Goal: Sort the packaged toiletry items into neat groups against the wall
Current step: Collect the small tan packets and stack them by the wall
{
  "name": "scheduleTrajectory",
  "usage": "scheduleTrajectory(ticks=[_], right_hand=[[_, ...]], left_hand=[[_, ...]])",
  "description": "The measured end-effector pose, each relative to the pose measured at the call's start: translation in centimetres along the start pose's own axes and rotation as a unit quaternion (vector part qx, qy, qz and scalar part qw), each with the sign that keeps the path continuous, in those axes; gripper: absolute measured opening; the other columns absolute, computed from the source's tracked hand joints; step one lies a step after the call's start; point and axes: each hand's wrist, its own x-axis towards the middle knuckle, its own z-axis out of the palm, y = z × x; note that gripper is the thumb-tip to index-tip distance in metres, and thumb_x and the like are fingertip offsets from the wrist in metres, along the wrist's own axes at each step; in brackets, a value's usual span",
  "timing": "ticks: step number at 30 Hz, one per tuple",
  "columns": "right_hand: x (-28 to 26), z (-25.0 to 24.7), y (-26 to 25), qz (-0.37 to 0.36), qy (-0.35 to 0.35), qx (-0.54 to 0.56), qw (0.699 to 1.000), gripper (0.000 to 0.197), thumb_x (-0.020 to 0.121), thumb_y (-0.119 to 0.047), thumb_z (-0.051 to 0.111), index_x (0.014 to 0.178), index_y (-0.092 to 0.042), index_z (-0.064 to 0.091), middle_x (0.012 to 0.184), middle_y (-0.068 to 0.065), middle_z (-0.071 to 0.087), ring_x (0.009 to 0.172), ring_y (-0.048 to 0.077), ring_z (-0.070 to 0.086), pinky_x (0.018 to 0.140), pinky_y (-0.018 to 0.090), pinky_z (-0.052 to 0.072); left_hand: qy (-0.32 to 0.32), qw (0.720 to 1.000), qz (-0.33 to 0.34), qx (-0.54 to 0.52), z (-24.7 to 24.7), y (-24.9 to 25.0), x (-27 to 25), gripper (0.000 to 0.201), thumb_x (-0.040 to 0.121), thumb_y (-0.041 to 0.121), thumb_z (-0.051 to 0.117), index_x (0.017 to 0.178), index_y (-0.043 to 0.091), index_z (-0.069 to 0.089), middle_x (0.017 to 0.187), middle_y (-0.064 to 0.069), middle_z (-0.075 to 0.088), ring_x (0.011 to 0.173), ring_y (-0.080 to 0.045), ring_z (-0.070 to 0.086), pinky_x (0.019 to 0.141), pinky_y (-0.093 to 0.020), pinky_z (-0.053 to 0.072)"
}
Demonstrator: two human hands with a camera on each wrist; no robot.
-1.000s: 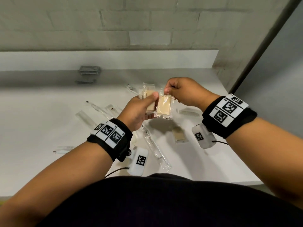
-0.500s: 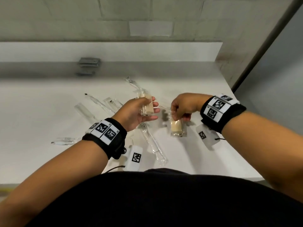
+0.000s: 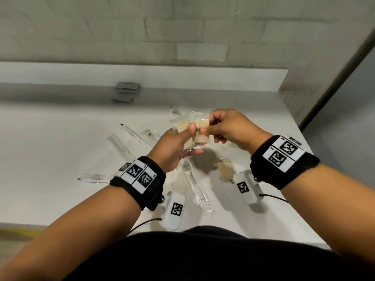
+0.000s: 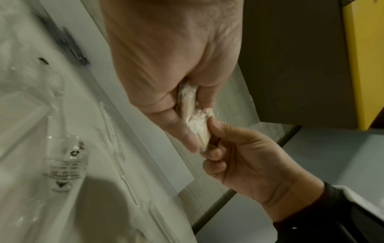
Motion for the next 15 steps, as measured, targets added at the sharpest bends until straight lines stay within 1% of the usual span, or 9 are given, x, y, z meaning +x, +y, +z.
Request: scheduleTrajectory(ticks=[2, 3, 5, 7, 9, 11, 12, 13, 15], right_hand=[[0.1, 0.2, 0.4, -0.076, 0.106, -0.005, 0.991, 0.014, 0.076, -0.006, 0.076, 0.078, -0.006, 0.063, 0.07, -0.001, 0.056, 0.053, 0.009, 0.053, 0.054, 0.025, 0.042], [0.0, 0.3, 0.5, -0.127, 0.144, -0.023, 0.981, 0.009, 0.076, -0.005, 0.076, 0.08, -0.007, 0.068, 0.076, -0.003, 0.056, 0.059, 0.005, 0.053, 0.06, 0.021, 0.044], [-0.8, 0.4, 1.0, -0.205, 0.138, -0.105, 0.963, 0.016, 0.079, 0.001, 0.071, 0.089, -0.009, 0.076, 0.093, -0.001, 0.06, 0.075, -0.001, 0.057, 0.073, 0.01, 0.045], [-1.8, 0.6, 1.5, -0.239, 0.093, -0.185, 0.949, 0.027, 0.084, 0.007, 0.061, 0.097, -0.011, 0.077, 0.111, 0.004, 0.063, 0.095, 0.006, 0.061, 0.087, 0.011, 0.046], [-1.9, 0.4, 1.6, -0.21, 0.122, -0.144, 0.959, 0.031, 0.088, 0.008, 0.054, 0.101, -0.011, 0.075, 0.116, 0.003, 0.063, 0.1, 0.011, 0.063, 0.093, 0.019, 0.048], [-1.9, 0.0, 0.9, -0.115, 0.155, -0.021, 0.981, 0.022, 0.09, 0.002, 0.057, 0.101, -0.01, 0.071, 0.105, 0.002, 0.065, 0.087, 0.013, 0.068, 0.084, 0.03, 0.055], [-1.9, -0.2, 0.5, -0.067, 0.138, 0.029, 0.988, 0.014, 0.088, -0.003, 0.063, 0.097, -0.011, 0.069, 0.095, 0.003, 0.067, 0.078, 0.014, 0.068, 0.075, 0.033, 0.056], [-1.9, -0.2, 0.2, -0.033, 0.102, 0.05, 0.993, 0.007, 0.086, -0.007, 0.068, 0.091, -0.011, 0.068, 0.084, 0.004, 0.068, 0.071, 0.015, 0.068, 0.067, 0.031, 0.055], [-2.1, 0.1, 0.1, -0.004, 0.051, 0.045, 0.998, 0.009, 0.082, -0.008, 0.072, 0.077, -0.011, 0.065, 0.068, 0.004, 0.067, 0.06, 0.016, 0.067, 0.057, 0.025, 0.052]], left_hand=[[0.012, 1.0, -0.011, -0.009, 0.0, 0.2, 0.1, 0.029, 0.098, 0.036, 0.049, 0.103, 0.011, 0.063, 0.099, -0.01, 0.071, 0.087, -0.025, 0.072, 0.072, -0.036, 0.06], [0.013, 0.999, -0.023, -0.025, -0.1, 0.4, 0.1, 0.031, 0.097, 0.038, 0.049, 0.103, 0.009, 0.061, 0.096, -0.011, 0.071, 0.084, -0.024, 0.072, 0.071, -0.034, 0.06], [0.001, 0.998, -0.031, -0.054, 0.0, 0.6, 0.0, 0.024, 0.094, 0.032, 0.057, 0.102, 0.01, 0.062, 0.089, -0.009, 0.072, 0.079, -0.022, 0.072, 0.065, -0.029, 0.059], [0.005, 0.998, -0.015, -0.056, 0.2, 0.7, -0.2, 0.01, 0.089, 0.015, 0.064, 0.098, 0.011, 0.065, 0.083, -0.005, 0.072, 0.075, -0.02, 0.071, 0.062, -0.026, 0.058], [0.025, 0.999, 0.004, -0.048, 0.3, 0.6, -0.2, 0.015, 0.085, 0.004, 0.067, 0.099, 0.009, 0.065, 0.081, -0.005, 0.071, 0.072, -0.02, 0.07, 0.061, -0.026, 0.058], [0.03, 0.998, 0.013, -0.053, 0.4, 0.5, -0.2, 0.015, 0.084, -0.001, 0.067, 0.097, 0.006, 0.065, 0.08, -0.007, 0.072, 0.073, -0.022, 0.07, 0.062, -0.027, 0.059], [0.025, 0.998, 0.016, -0.056, 0.4, 0.6, -0.3, 0.013, 0.083, -0.002, 0.067, 0.095, 0.005, 0.066, 0.08, -0.007, 0.073, 0.074, -0.022, 0.07, 0.064, -0.028, 0.059], [0.018, 0.998, 0.016, -0.059, 0.5, 0.6, -0.3, 0.012, 0.083, -0.002, 0.067, 0.094, 0.004, 0.067, 0.081, -0.007, 0.074, 0.076, -0.023, 0.071, 0.066, -0.029, 0.06], [0.002, 0.998, 0.019, -0.053, 0.7, 0.6, -0.5, 0.008, 0.084, -0.001, 0.067, 0.09, 0.003, 0.068, 0.085, -0.01, 0.075, 0.082, -0.025, 0.072, 0.069, -0.03, 0.059]])
